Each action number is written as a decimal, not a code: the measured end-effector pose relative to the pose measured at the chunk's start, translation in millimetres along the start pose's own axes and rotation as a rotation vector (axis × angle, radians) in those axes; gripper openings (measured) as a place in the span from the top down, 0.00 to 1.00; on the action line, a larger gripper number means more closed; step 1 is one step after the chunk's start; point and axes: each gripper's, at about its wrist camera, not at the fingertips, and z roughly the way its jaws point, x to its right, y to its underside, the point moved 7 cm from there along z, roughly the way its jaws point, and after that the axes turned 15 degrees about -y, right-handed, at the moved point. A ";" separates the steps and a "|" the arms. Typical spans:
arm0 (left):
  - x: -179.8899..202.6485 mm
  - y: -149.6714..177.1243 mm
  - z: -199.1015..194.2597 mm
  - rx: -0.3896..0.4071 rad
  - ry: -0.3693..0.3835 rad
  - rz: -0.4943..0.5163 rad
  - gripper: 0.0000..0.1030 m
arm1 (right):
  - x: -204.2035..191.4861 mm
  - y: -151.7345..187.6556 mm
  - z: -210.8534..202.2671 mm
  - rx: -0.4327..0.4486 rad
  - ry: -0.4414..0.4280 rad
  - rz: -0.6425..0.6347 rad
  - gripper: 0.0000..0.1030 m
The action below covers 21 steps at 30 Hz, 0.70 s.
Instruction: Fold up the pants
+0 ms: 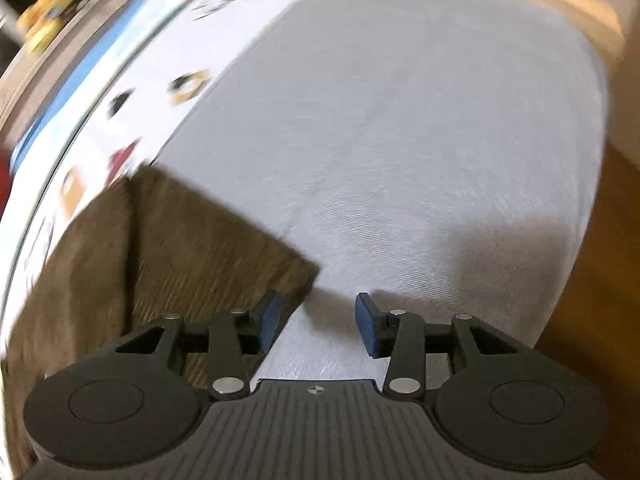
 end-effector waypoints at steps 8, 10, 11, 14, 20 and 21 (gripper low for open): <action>0.5 2.1 5.1 -0.004 0.003 -0.006 0.40 | -22.9 0.2 21.5 -0.001 0.003 -0.127 0.74; 1.7 2.6 6.8 -0.003 -0.003 0.006 0.42 | -23.2 3.7 12.5 0.015 -0.007 -0.141 0.82; 2.6 3.1 6.9 0.003 -0.011 0.019 0.51 | -22.6 5.5 3.2 0.035 -0.013 -0.138 0.83; 1.0 3.5 5.0 0.031 -0.047 0.060 0.85 | -29.9 13.4 -9.2 0.138 0.037 -0.122 0.85; 10.8 15.5 -11.2 0.040 0.080 0.127 0.95 | 12.9 21.8 -53.7 0.231 0.169 0.016 0.85; 8.9 17.9 -12.0 0.052 0.044 0.154 0.99 | 21.1 26.3 -52.3 0.204 0.188 0.035 0.85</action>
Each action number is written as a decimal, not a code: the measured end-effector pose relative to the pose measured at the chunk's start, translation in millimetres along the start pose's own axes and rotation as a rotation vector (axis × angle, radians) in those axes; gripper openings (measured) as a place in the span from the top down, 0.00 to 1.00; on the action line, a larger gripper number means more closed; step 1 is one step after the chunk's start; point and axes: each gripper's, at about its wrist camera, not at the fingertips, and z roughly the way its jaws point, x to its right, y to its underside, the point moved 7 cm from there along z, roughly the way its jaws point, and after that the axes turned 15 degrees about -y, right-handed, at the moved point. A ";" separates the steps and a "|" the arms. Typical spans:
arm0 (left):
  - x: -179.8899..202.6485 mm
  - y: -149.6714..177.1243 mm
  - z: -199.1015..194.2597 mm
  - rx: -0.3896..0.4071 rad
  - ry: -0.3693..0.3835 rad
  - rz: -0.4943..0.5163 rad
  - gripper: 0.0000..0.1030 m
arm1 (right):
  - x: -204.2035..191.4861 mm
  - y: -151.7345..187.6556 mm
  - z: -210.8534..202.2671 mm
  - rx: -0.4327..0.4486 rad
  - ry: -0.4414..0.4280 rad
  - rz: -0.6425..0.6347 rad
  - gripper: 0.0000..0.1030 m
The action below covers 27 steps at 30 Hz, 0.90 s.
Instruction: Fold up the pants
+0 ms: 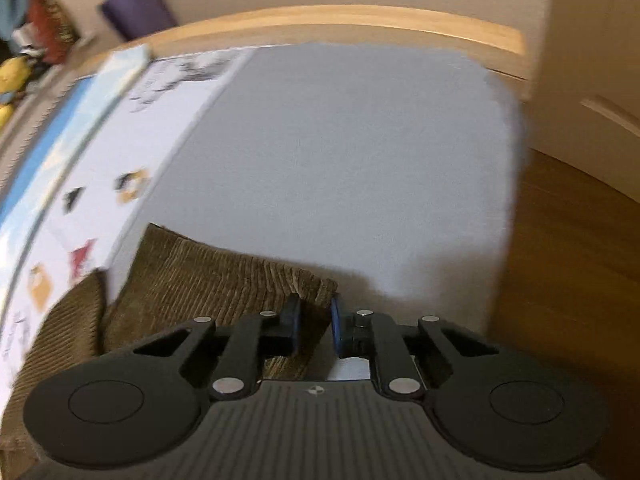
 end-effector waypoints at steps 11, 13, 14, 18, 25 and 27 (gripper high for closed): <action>-32.7 -3.5 -7.1 0.005 0.220 -0.236 0.50 | -22.3 29.9 3.0 -0.006 0.092 -0.206 0.68; -18.5 -7.5 -5.6 0.000 0.235 -0.215 0.41 | -32.6 25.9 -9.4 0.056 0.085 -0.243 0.63; -12.7 -9.4 -1.8 -0.006 0.224 -0.194 0.40 | -39.4 25.3 -15.2 0.084 0.078 -0.266 0.63; 5.4 -9.7 13.3 -0.029 0.195 -0.130 0.35 | -62.8 31.1 -17.1 0.105 0.002 -0.296 0.59; 18.0 5.0 27.5 -0.016 0.158 0.024 0.71 | -103.3 50.9 -6.8 0.031 -0.191 -0.312 0.52; 13.9 9.1 23.0 0.005 0.143 0.063 0.87 | -124.2 66.3 -1.7 -0.040 -0.277 -0.332 0.48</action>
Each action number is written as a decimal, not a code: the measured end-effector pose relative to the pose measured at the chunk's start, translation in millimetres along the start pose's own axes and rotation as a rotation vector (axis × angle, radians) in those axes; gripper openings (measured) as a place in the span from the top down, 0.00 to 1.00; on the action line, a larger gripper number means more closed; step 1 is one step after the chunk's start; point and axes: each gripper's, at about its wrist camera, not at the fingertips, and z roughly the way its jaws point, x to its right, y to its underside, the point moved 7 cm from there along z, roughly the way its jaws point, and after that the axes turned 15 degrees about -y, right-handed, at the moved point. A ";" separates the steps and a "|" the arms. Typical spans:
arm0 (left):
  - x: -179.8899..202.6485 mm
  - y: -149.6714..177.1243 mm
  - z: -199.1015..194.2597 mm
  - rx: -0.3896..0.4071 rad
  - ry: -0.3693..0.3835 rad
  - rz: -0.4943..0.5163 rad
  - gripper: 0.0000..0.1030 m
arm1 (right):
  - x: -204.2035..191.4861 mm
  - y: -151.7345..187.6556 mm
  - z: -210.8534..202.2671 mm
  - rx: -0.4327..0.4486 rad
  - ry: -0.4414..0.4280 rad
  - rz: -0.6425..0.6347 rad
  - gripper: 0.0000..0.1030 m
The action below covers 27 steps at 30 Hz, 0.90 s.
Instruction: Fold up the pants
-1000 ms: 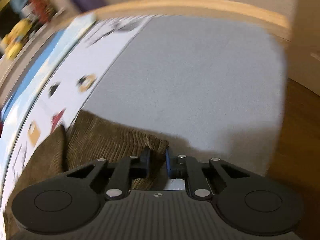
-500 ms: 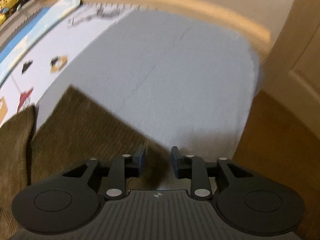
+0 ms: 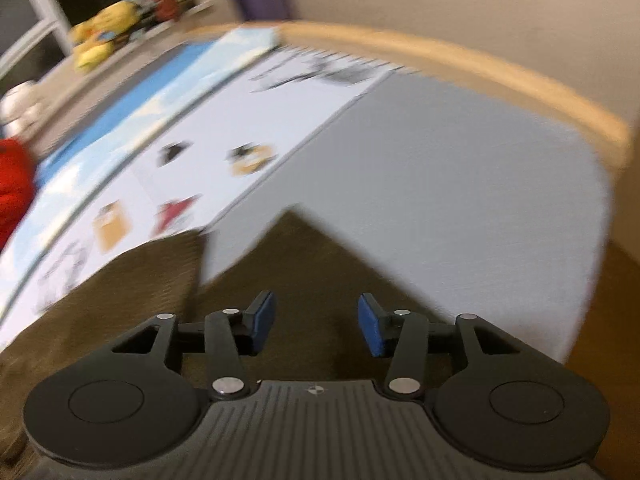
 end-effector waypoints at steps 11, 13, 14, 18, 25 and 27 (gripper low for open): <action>-24.3 4.6 -23.5 0.015 -0.197 0.004 0.57 | -82.2 56.3 65.0 -0.314 -0.220 -0.013 0.47; -32.0 -6.2 -38.2 0.072 -0.244 -0.044 0.54 | -87.6 68.0 73.9 -0.355 -0.214 0.005 0.47; -32.7 -12.7 -44.1 0.091 -0.243 -0.076 0.54 | -90.5 72.0 77.5 -0.371 -0.209 0.004 0.47; -15.8 -38.9 -63.1 0.158 -0.208 -0.131 0.54 | -92.8 85.0 92.2 -0.422 -0.184 0.035 0.47; 69.4 -94.3 -106.0 0.328 -0.090 -0.102 0.54 | -96.5 81.7 104.9 -0.424 -0.181 0.053 0.67; 109.6 -107.6 -114.9 0.370 -0.036 -0.057 0.54 | -92.4 80.4 106.8 -0.422 -0.153 0.059 0.83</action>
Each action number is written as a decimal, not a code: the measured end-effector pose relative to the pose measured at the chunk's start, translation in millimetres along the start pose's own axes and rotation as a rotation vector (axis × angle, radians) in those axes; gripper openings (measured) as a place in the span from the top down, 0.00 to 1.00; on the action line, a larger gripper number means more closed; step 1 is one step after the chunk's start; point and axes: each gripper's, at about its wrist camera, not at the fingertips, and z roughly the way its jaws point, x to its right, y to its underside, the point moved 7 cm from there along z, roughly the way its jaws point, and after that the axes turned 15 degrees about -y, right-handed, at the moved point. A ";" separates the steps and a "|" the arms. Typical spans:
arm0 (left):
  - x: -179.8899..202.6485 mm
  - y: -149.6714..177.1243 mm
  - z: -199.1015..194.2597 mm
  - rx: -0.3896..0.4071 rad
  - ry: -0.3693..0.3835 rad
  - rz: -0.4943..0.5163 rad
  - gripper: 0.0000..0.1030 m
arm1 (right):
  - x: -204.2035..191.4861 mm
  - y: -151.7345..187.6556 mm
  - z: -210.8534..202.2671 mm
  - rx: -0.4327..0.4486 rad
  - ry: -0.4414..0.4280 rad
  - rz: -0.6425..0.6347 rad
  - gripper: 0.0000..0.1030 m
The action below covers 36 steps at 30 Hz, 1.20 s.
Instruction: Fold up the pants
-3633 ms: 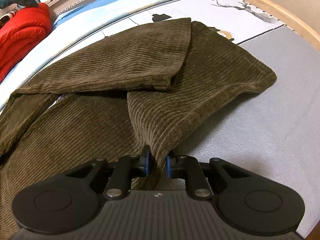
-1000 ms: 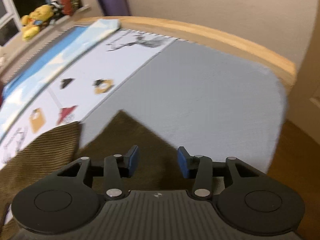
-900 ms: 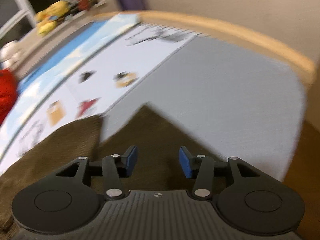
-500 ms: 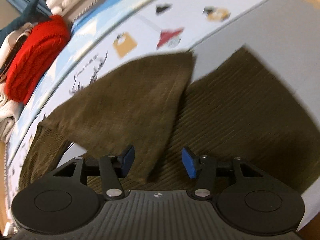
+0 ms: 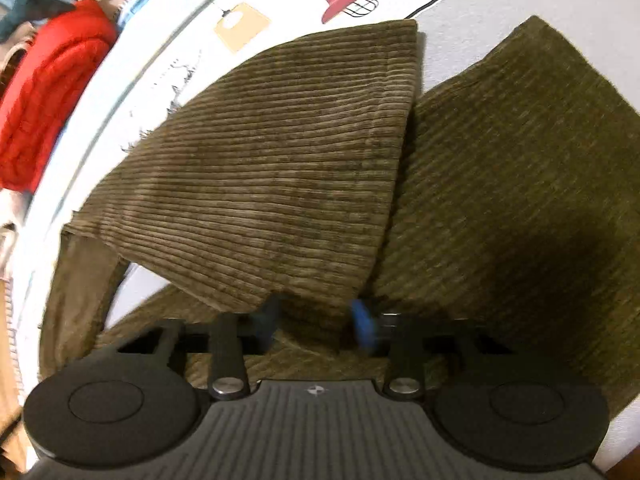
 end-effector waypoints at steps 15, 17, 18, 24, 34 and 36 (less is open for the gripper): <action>274.2 -11.2 9.3 0.152 0.284 0.407 0.42 | -47.2 -60.1 -83.4 0.396 -0.273 -0.035 0.93; 289.0 -6.2 25.6 0.124 0.275 0.421 0.42 | -53.7 -65.8 -84.9 0.412 -0.290 -0.052 0.93; 293.4 -5.6 34.7 0.111 0.271 0.425 0.43 | -56.5 -69.4 -85.9 0.422 -0.296 -0.056 0.93; 287.0 -18.0 54.5 0.089 0.265 0.457 0.92 | -84.8 -105.1 -114.3 0.533 -0.349 -0.082 0.94; 236.5 -15.3 -2.3 0.206 0.586 0.661 0.92 | -144.3 -245.1 -99.7 0.681 -0.203 -0.095 0.91; 232.9 -4.4 1.2 0.145 0.621 0.685 0.85 | -133.0 -257.2 -81.6 0.693 -0.099 -0.089 0.89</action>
